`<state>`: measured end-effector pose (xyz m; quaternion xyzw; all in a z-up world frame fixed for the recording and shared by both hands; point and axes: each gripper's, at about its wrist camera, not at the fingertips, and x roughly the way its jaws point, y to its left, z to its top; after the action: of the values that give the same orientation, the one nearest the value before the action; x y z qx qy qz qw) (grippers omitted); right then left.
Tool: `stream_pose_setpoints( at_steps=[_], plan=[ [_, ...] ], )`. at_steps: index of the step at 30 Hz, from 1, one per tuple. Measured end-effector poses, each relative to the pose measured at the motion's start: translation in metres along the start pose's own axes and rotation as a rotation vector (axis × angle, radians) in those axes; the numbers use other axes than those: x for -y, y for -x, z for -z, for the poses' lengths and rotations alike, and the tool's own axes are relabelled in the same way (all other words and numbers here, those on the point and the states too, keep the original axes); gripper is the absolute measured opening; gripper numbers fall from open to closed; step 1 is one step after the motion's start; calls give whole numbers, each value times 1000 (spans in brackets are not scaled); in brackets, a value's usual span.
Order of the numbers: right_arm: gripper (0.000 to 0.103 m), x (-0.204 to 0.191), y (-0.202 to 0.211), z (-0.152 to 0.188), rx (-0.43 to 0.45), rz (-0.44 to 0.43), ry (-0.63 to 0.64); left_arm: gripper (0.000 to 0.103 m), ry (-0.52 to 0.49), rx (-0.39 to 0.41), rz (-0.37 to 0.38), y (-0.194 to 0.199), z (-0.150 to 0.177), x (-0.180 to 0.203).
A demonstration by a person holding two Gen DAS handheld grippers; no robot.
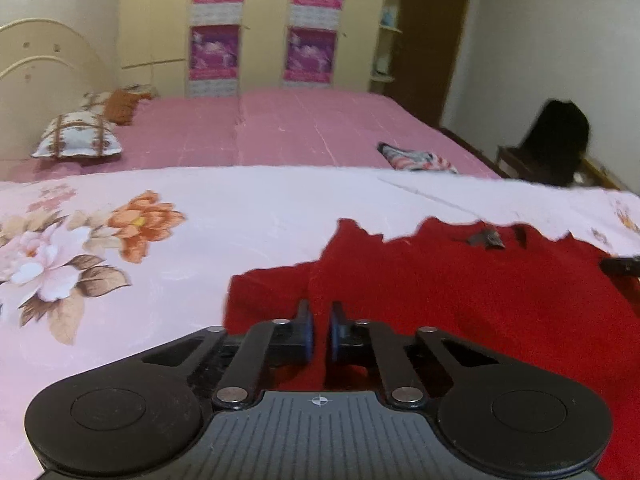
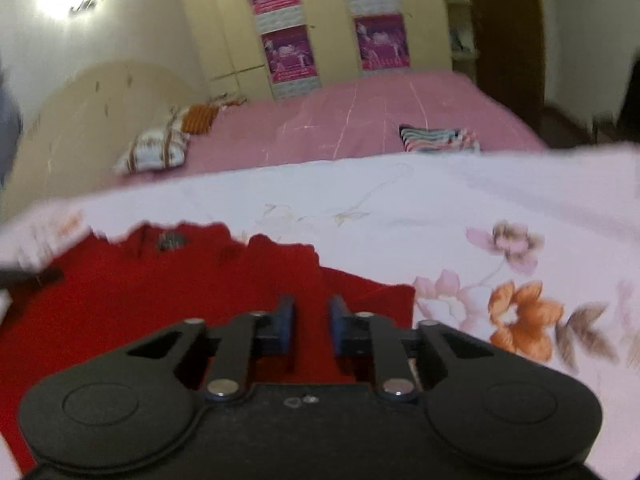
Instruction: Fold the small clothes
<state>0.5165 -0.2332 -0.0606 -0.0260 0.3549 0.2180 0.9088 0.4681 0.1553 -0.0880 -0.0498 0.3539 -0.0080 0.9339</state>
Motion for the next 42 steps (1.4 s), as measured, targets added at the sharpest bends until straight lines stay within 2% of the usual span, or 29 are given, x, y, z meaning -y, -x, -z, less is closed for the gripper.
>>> stream_pose_setpoints(
  at_steps=[1, 4, 6, 7, 8, 9, 10, 11, 13, 14, 16, 17, 19, 21, 22, 23, 24, 25, 27, 28, 30, 32, 33, 34, 37, 39, 41, 42],
  plan=[
    [8, -1, 2, 0, 5, 21, 10, 6, 3, -5, -28, -2, 2, -2],
    [8, 2, -6, 3, -32, 83, 6, 8, 40, -8, -29, -6, 3, -8],
    [9, -1, -8, 1, -35, 96, 15, 18, 37, -1, -43, -4, 2, -9],
    [13, -2, -6, -1, -43, 106, 9, 30, 46, 0, -45, -1, 1, -11],
    [19, -2, -3, -3, -45, 107, 2, 46, 59, 10, -56, 3, 0, -14],
    [24, -4, 3, -5, -26, 116, 6, 56, 61, 38, -80, 11, -2, -14],
    [31, -8, 13, -8, 22, 116, 21, 72, 44, 86, -86, 22, -5, -8],
    [32, -15, 24, -11, 73, 80, 38, 76, 21, 125, -45, 30, -8, 2],
    [32, -36, 21, -17, 72, -31, 94, 76, -34, 117, 103, 27, -13, 31],
    [31, -51, 13, -17, 64, -51, 145, 76, -77, 104, 154, 21, -13, 48],
    [32, -81, -7, -16, 40, -54, 229, 76, -142, 47, 226, -1, -12, 79],
    [39, -94, -18, -16, 34, -68, 241, 76, -157, 25, 230, -13, -10, 87],
    [44, -108, -40, -14, 3, -54, 241, 76, -141, -33, 166, -34, -6, 90],
    [45, -106, -44, -7, -6, -39, 281, 76, -115, -16, 139, -33, -3, 72],
    [51, -96, -42, -7, -1, -7, 287, 76, -130, -14, 77, -29, 0, 57],
    [52, -77, -39, -8, -8, 52, 253, 76, -116, -4, 60, -26, 3, 41],
    [52, -51, -38, -8, -18, 134, 202, 76, -74, 5, 76, -21, 7, 21],
    [53, -32, -37, -5, -25, 168, 149, 76, -53, 0, 81, -20, 9, 11],
    [55, 0, -33, -5, -48, 94, 35, 76, -95, -8, 69, -19, 8, 14],
    [55, -2, -30, -6, -42, 102, 50, 76, -112, -10, 49, -19, 6, 21],
    [53, -15, -18, -10, 3, 148, 82, 76, -98, 7, 28, -8, 2, 32],
    [45, -30, 4, -12, 49, 62, 49, 76, -109, 69, 75, 15, 4, 47],
    [43, -40, 13, -9, 56, 8, 47, 76, -109, 66, 89, 24, 4, 57],
    [39, -59, 21, -4, 53, -49, 88, 76, -117, 40, 113, 28, 10, 67],
    [30, -104, 31, 18, 26, -121, 217, 76, -154, 25, 127, 39, 29, 92],
    [30, -121, 27, 28, -6, -126, 243, 76, -143, -52, 83, 25, 39, 100],
    [32, -133, 6, 39, -87, -78, 286, 82, -210, -11, 46, 24, 49, 112],
    [33, -140, 5, 45, -41, -55, 322, 82, -197, -15, 46, 24, 48, 111]
  ],
)
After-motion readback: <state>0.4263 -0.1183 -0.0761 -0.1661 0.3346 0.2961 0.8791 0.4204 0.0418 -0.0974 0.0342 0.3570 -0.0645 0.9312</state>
